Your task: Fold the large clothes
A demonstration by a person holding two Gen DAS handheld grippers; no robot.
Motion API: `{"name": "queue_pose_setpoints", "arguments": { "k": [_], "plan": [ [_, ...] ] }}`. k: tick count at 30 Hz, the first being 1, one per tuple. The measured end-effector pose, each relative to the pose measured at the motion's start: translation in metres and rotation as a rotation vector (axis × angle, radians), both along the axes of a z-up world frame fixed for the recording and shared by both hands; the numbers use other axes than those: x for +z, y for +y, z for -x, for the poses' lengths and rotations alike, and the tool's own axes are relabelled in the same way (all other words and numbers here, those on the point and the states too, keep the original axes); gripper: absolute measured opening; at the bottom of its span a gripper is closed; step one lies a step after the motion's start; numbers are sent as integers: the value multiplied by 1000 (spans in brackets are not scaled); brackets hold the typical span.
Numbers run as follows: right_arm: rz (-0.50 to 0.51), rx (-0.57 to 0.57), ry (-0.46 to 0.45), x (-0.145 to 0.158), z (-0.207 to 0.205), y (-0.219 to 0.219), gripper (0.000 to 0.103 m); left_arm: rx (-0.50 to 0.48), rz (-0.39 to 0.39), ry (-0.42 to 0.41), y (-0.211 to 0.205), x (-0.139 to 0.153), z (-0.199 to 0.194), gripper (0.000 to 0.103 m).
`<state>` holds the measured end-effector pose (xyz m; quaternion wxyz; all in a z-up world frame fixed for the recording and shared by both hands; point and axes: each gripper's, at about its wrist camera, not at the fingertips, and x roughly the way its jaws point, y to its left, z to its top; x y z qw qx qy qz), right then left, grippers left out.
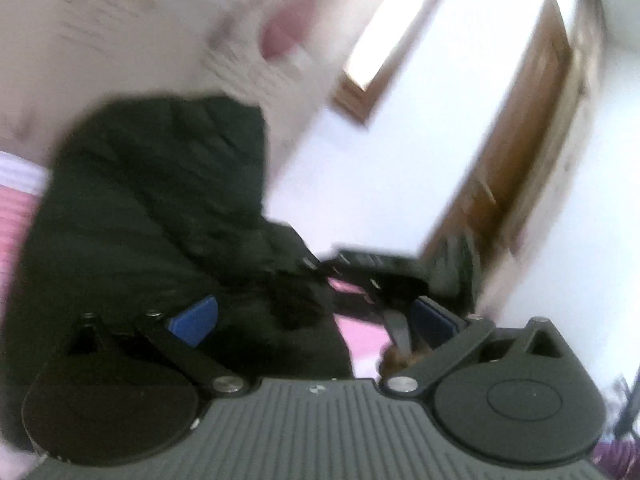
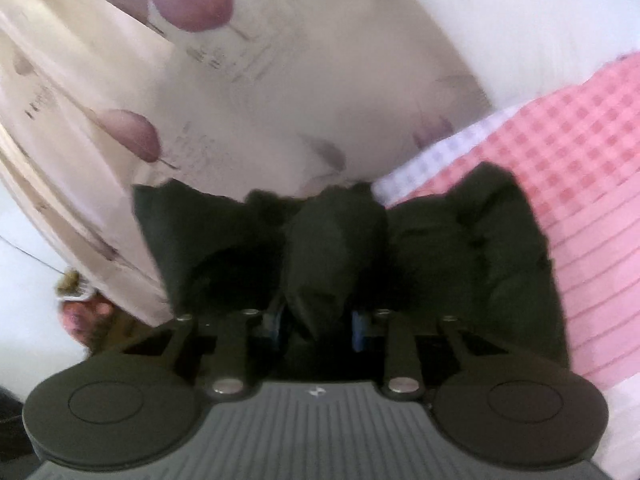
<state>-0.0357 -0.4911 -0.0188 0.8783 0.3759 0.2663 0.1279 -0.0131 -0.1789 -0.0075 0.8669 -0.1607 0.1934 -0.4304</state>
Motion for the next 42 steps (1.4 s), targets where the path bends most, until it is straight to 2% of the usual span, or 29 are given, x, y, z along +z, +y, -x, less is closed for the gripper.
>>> {"name": "queue_pose_setpoints", "arguments": {
  "k": [1,3,4,7,8,9,10,11,12,15,19,22,24,25,27,30,33,36,38,40,42],
  "plan": [
    [-5,-3,-2,-1,1,-2,28,43,-1,-22,12,-2,3,102],
    [-23,-12,-3,-5,1,-5,28,66,-39,-32,22,-11,1,102],
    [-32,-12,-4,-5,1,-5,28,57,-62,-10,23,-19,-4,102],
    [-90,-14,20,-5,-2,-5,31,10,-40,23,19,-36,-9,102],
    [-123,0,35,-4,-3,-5,40,-3,-47,8,14,-37,-8,102],
    [-142,11,48,-2,-2,-4,63,-23,-61,-8,1,-35,-11,102],
    [-146,15,54,2,1,-2,91,-52,-75,-23,-5,-38,-9,102],
    [-148,18,59,6,4,0,99,-71,-87,-34,-8,-42,-8,102],
    [-151,31,58,12,7,3,103,-87,-104,-48,-14,-46,-7,102],
    [-119,77,75,28,8,17,103,-109,-136,-70,-28,-59,-9,102],
    [27,141,136,41,-19,48,103,-132,-115,-60,-29,-69,-8,102],
    [152,209,165,47,-48,82,103,-143,-152,-101,-40,-70,-8,102],
    [298,252,146,50,-57,106,102,-147,-178,-133,-45,-71,-7,102],
    [393,290,124,48,-58,118,91,-140,-186,-145,-45,-71,-7,102],
    [587,347,126,38,-60,140,59,-137,-183,-133,-40,-72,-7,102],
    [661,379,65,43,-51,140,42,-79,-151,-103,-19,-68,-2,103],
    [674,346,-8,59,-39,133,32,23,-110,-95,15,-65,10,103],
    [615,313,-66,71,-31,122,29,107,-109,-43,46,-71,14,103],
    [593,294,-71,71,-32,117,29,117,-158,-8,57,-78,14,103],
    [553,272,-62,67,-33,107,29,184,-272,-44,60,-86,20,103],
    [503,258,-55,65,-33,102,29,229,-326,-78,63,-91,17,103]
  ]
}}
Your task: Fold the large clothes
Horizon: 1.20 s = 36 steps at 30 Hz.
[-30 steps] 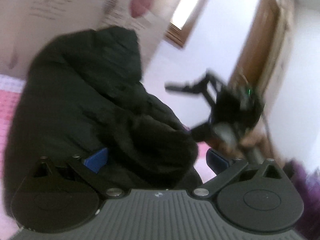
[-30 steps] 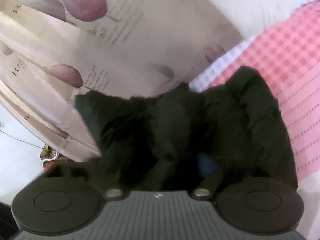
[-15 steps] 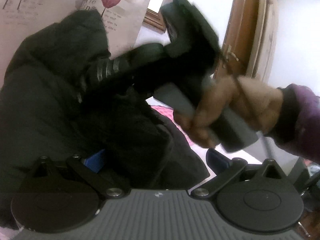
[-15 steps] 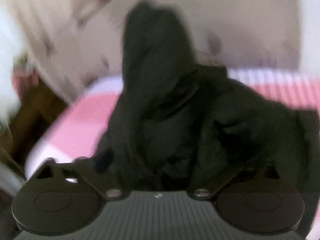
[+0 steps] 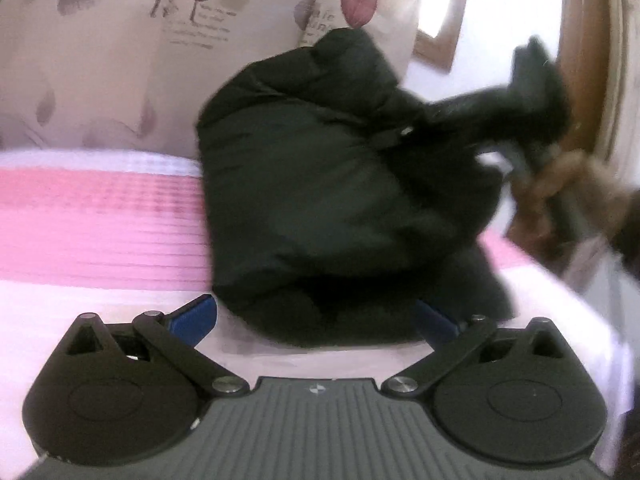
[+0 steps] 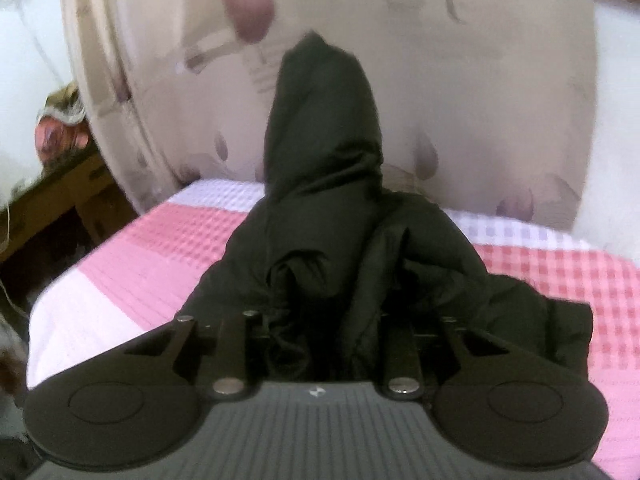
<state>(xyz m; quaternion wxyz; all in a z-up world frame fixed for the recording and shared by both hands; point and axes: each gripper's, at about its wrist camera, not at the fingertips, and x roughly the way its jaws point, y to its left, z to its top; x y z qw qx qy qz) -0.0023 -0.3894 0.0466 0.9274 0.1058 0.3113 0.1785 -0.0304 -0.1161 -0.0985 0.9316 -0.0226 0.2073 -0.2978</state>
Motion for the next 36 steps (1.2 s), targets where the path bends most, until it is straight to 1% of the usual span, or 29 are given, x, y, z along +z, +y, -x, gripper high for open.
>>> {"name": "queue_pose_setpoints", "arguments": {
  "k": [2,3,4,5,6,7,8,9,10,11,13,15,19,22,25,29,31,34,36],
  "plan": [
    [-34,-2,0,2,1,-4,29,5,-34,17,-8,-1,-14,103],
    [-47,-4,-2,4,3,-7,29,-1,-71,24,-14,-2,-21,103],
    [-58,-6,-3,6,3,-9,29,7,-139,32,-25,-4,-29,102],
    [-69,-7,-6,9,2,-10,29,16,-173,35,-34,-4,-35,98],
    [-86,-8,-9,13,2,-12,29,24,-177,35,-39,-5,-41,94],
    [-96,-6,-14,17,2,-12,29,31,-170,45,-44,-6,-48,93],
    [-100,-4,-21,20,4,-12,28,50,-165,61,-46,-8,-54,85],
    [-98,-5,-28,22,6,-14,28,69,-143,78,-47,-11,-59,72],
    [-94,-8,-33,25,9,-15,27,91,-110,93,-45,-12,-64,66],
    [-90,-13,-40,27,13,-18,27,98,-96,98,-43,-14,-65,58],
    [-92,-23,-44,30,20,-27,26,90,-83,92,-43,-18,-70,49],
    [-99,-47,-41,27,28,-38,26,85,-84,86,-44,-19,-68,44],
    [-130,-102,-42,17,44,-63,25,72,-125,44,-52,-19,-62,41],
    [-181,-159,-27,1,56,-87,25,61,-133,47,-53,-20,-63,41],
    [-235,-207,-14,-18,69,-105,25,60,-136,60,-54,-20,-66,44],
    [-337,-231,-15,-39,80,-122,25,59,-138,59,-55,-21,-66,44],
    [-389,-248,-16,-52,82,-129,25,62,-127,59,-54,-21,-66,44],
    [-488,-273,4,-81,86,-139,27,67,-104,73,-53,-22,-68,44],
    [-575,-294,24,-102,88,-146,29,69,-104,67,-54,-21,-66,44]
  ]
}}
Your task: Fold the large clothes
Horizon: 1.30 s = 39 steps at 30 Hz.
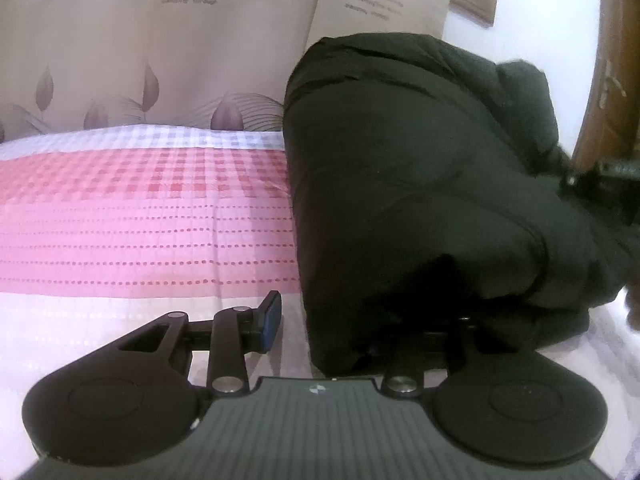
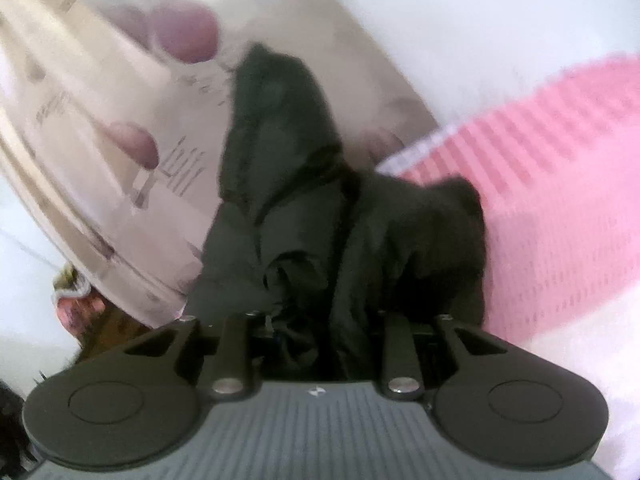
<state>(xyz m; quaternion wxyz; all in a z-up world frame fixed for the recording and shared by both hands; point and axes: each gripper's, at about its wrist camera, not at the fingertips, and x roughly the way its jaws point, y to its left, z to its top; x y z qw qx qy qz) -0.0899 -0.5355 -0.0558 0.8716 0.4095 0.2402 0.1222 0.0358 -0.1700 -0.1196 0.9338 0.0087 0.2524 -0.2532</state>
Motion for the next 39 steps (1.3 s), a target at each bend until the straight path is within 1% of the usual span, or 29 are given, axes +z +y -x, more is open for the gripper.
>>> {"name": "queue_pose_setpoints", "arguments": {
  "k": [3,5,7,9,11,16,18,20,22,24,25,26,28,31,32,34,37,39],
  "plan": [
    [-84,-16,9,-24,1,-2,34,2,5,-5,1,1,2,43],
    [-138,-22,12,-35,1,-3,35,5,17,-4,3,1,3,42],
    [-176,-28,15,-42,0,-2,35,15,31,0,6,2,5,37],
    [-207,-23,19,-46,-3,3,35,28,51,16,13,3,7,30],
    [-230,-15,21,-50,-7,10,35,53,62,21,23,3,11,27],
    [-230,46,31,-50,-25,42,35,130,46,34,55,4,24,22],
    [-210,85,32,-48,-31,53,35,153,30,5,66,9,34,22],
    [-203,98,31,-46,-35,54,35,157,25,-26,74,20,47,22],
    [-232,98,31,-49,-35,49,35,134,22,-83,78,38,61,22],
    [-241,101,28,-49,-31,49,36,77,24,-146,73,56,72,22],
    [-240,99,26,-47,-30,49,37,16,43,-172,68,67,75,24],
    [-243,97,26,-47,-29,49,37,-20,43,-191,62,74,76,26],
    [-248,94,23,-47,-28,49,38,-115,29,-222,41,88,72,27],
    [-253,87,22,-48,-24,52,39,-185,67,-188,15,96,54,27],
    [-256,85,21,-49,-21,53,39,-200,68,-179,6,96,47,27],
    [-270,82,21,-52,-20,50,39,-207,42,-178,-12,92,38,27],
    [-278,80,20,-53,-19,50,40,-225,30,-120,-29,78,21,27],
    [-281,77,20,-54,-20,50,40,-224,2,-123,-37,72,15,33]
  ]
}}
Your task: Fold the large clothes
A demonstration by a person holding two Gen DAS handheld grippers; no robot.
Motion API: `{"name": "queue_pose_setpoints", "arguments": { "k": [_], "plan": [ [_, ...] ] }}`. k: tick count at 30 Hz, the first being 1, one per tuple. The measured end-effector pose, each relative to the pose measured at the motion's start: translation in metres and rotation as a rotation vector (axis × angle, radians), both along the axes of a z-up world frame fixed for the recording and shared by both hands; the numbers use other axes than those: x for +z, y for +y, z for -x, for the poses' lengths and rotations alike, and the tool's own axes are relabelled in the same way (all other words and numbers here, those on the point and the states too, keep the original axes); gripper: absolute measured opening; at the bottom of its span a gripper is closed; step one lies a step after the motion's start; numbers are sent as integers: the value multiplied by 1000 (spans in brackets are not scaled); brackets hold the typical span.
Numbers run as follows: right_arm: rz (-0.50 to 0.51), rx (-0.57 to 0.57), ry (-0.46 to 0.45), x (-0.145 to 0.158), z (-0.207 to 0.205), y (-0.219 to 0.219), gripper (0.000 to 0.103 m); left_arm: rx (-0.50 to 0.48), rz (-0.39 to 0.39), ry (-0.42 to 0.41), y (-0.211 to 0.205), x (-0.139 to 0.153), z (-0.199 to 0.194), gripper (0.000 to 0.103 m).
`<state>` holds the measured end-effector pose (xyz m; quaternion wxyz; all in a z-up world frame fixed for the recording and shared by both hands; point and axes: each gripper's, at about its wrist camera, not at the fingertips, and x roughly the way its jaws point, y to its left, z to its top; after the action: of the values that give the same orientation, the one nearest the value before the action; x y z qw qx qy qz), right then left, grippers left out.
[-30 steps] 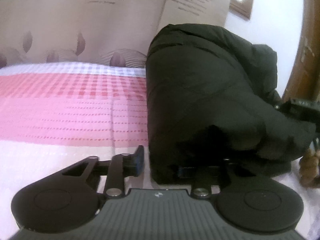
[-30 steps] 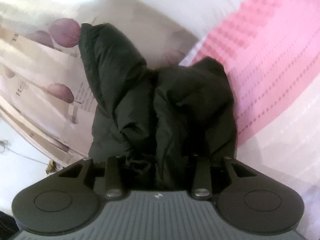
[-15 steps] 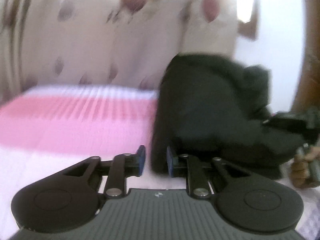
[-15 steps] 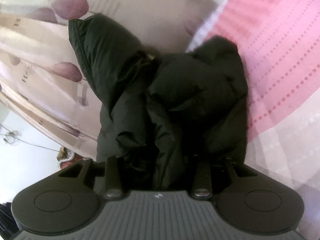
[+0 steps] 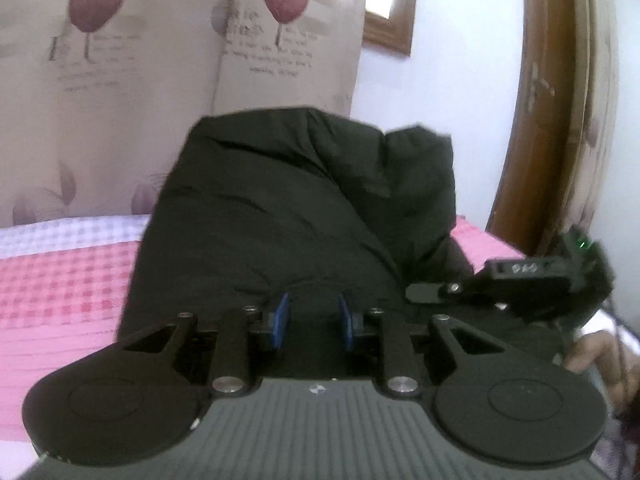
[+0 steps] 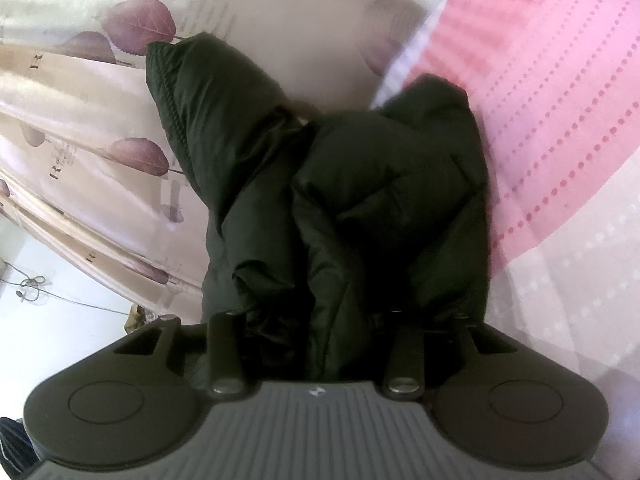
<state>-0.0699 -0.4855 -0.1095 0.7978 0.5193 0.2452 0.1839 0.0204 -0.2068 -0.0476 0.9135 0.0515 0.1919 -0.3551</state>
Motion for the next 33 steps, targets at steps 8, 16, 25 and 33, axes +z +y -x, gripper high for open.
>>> {"name": "queue_pose_setpoints", "arguments": {
  "k": [8,16,25,33],
  "plan": [
    [56,-66,13,15,18,-2,52,35,-41,60,-11,-10,-16,33],
    [480,-265,-180,120,56,14,59,43,-56,60,-15,-13,-14,33],
    [912,-14,-236,184,-49,97,59,40,-75,53,-17,-11,-12,33],
    [1215,16,-73,144,-90,96,55,29,-75,52,-18,-11,-10,35]
  ]
}}
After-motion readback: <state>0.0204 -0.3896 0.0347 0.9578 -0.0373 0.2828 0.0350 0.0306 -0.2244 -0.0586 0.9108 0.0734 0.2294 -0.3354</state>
